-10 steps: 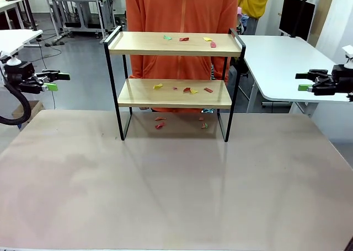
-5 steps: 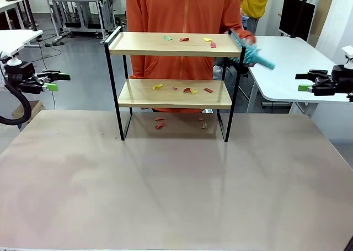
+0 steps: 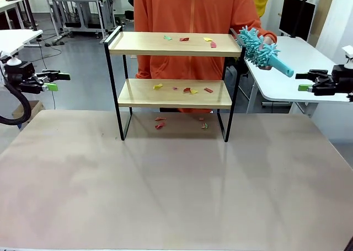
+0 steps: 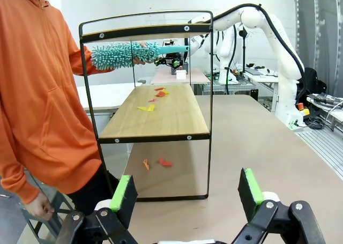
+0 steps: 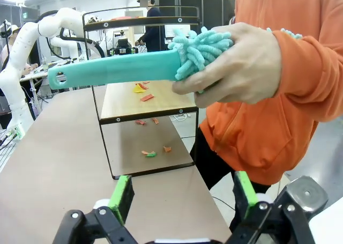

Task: Clean the shelf.
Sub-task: Pick up the Duster handed by the human.

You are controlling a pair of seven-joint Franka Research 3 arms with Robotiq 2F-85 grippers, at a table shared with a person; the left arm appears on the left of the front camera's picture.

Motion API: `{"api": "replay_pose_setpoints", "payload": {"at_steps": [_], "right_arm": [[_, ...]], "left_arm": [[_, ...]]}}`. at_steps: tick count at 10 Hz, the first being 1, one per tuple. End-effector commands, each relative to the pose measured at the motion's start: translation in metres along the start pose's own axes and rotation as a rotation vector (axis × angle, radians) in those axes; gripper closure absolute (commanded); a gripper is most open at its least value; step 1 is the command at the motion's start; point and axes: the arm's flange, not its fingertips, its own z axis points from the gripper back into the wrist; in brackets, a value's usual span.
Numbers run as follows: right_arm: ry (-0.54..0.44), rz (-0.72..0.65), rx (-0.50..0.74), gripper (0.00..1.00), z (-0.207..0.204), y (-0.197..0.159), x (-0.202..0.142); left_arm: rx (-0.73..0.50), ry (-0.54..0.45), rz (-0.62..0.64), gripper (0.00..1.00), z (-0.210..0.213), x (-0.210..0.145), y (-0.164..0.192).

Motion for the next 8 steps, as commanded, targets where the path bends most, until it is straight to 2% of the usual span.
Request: {"api": "replay_pose_setpoints", "payload": {"at_steps": [1,7,8], "right_arm": [[-0.004,0.001,-0.002,0.00,-0.001,0.002,0.003],[0.000,0.000,0.000,0.00,0.000,0.000,0.000],[0.124,-0.068,-0.052,0.00,0.006,0.004,0.024]], "left_arm": [[-0.005,0.003,0.001,0.00,-0.001,0.001,-0.001],[-0.005,0.003,0.001,0.00,-0.001,0.001,-0.001],[-0.005,0.003,0.001,0.00,-0.001,0.001,-0.001]]}}
